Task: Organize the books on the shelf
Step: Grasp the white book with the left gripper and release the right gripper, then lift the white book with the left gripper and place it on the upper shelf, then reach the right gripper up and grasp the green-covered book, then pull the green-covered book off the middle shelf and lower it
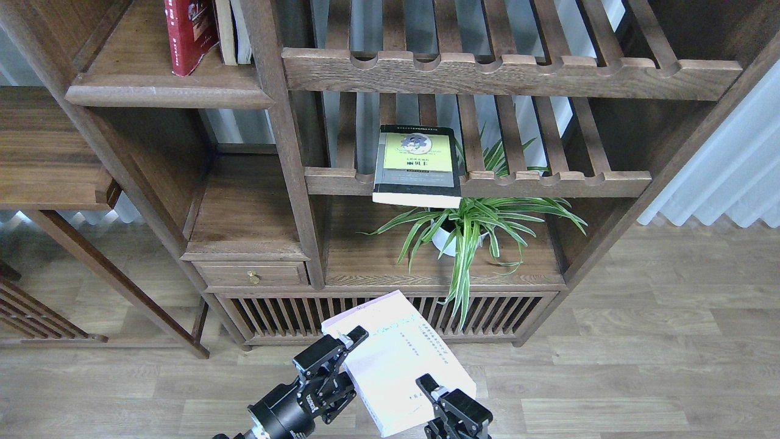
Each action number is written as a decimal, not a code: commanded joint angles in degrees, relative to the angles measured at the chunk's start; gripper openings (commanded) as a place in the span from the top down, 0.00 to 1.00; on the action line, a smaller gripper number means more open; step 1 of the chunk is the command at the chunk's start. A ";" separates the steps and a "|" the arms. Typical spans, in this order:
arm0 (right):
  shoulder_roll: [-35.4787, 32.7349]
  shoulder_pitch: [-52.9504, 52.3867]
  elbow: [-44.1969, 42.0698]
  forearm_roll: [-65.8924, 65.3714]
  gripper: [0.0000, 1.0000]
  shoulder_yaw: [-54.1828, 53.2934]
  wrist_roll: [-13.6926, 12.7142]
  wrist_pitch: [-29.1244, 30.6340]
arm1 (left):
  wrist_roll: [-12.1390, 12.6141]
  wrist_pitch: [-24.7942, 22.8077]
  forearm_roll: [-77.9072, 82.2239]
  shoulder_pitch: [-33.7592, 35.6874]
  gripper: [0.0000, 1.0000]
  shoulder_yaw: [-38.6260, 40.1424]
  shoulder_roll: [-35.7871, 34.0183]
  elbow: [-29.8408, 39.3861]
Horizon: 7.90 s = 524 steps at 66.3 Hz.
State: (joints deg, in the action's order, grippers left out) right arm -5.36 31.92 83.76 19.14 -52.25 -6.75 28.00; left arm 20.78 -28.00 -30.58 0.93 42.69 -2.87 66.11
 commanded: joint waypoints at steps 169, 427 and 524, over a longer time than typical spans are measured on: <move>2.72 -6.08 -4.13 -5.16 0.01 0.22 0.95 0.00 | -3.19 0.00 56.34 70.35 0.97 32.82 -27.72 -22.67; 5.36 -55.21 -25.66 2.83 0.02 9.18 12.29 -17.45 | -36.16 0.00 42.98 -0.93 0.01 34.91 -34.04 -9.42; 5.36 -56.71 -24.53 11.45 0.84 1.62 13.43 -29.32 | -35.81 0.00 42.98 -1.01 0.00 36.41 -31.15 -9.07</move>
State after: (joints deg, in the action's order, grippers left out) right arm -0.01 -28.63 54.37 31.20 -50.82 7.85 -1.64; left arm -15.03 -28.00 12.48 0.03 79.40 -35.75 57.02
